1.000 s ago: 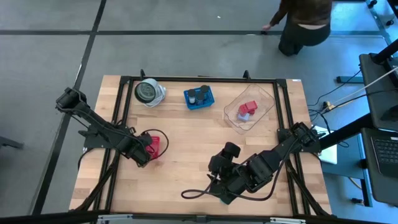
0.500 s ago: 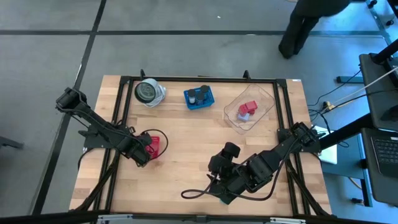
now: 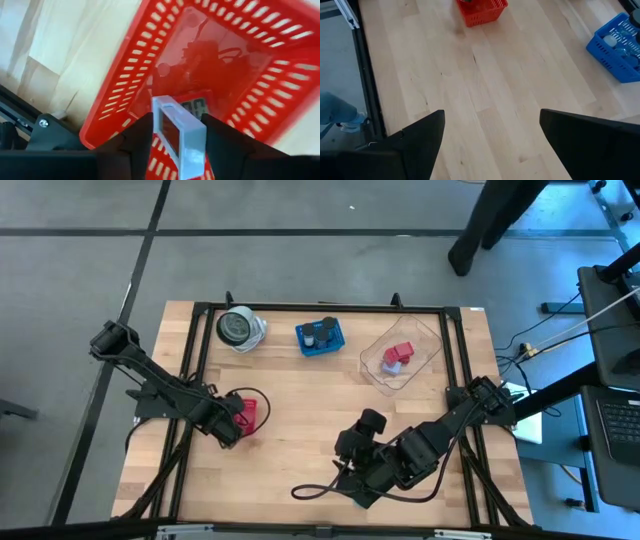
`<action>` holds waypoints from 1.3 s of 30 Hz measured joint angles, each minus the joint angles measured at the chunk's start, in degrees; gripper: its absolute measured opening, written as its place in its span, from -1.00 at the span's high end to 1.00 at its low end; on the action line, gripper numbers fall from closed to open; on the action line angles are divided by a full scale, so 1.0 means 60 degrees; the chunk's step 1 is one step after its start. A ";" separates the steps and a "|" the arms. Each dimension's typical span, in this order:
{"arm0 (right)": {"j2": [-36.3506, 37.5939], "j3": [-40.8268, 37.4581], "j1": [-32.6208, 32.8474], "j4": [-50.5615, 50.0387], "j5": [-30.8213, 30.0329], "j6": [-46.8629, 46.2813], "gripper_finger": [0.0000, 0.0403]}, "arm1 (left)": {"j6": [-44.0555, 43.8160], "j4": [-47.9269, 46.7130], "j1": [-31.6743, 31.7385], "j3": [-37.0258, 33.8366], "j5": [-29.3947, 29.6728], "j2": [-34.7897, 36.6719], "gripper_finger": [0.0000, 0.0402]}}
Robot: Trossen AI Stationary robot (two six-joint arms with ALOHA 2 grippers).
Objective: Pick & Place Office items
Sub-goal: Put the white digital clock into the red basket, then put the blue digital alarm clock into the red basket
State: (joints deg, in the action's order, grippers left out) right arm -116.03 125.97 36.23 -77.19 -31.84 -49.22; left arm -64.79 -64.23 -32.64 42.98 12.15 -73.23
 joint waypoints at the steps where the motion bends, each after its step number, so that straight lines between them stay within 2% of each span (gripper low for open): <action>1: 0.0000 0.0000 0.0000 -0.0003 0.0043 -0.0046 -0.63 | 0.0043 0.0000 0.0000 0.0072 -0.0041 0.0000 0.17; 8: 0.0000 0.0000 -0.0004 -0.0004 0.0730 -0.0461 -0.63 | 0.0573 -0.0043 0.0000 0.0887 -0.0113 0.0000 0.00; 13: -0.0041 -0.0021 0.0082 -0.0015 0.1641 -0.0475 -0.63 | 0.0750 -0.0043 0.0000 0.1546 -0.0021 0.0000 -0.03; 16: -0.0274 -0.0220 0.0297 -0.0006 0.1722 -0.0411 -0.63 | 0.0743 -0.0039 -0.0021 0.1907 -0.0016 0.0000 -0.03; 23: -0.1026 -0.1134 0.0976 0.0079 0.2026 0.2039 -0.59 | 0.0796 -0.0003 -0.0282 0.2474 0.0058 0.0000 -0.01; 28: -0.1405 -0.1791 0.1041 0.0362 0.4094 0.2872 -0.52 | 0.0220 0.0032 -0.0439 0.2503 0.0169 -0.0004 -0.01; 30: -0.1470 -0.2115 0.0981 0.0533 0.4490 0.3084 -0.50 | -0.0070 0.0029 -0.0501 0.2503 0.0322 -0.0004 -0.01; 39: -0.1475 -0.3564 0.1009 0.2494 0.4741 0.5558 -0.46 | -0.0613 0.0060 -0.0503 0.2503 0.0614 -0.0004 -0.02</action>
State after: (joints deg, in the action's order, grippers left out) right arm -124.88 104.59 42.28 -62.23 -3.40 -15.87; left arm -68.47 -63.87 -35.66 58.00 15.84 -73.25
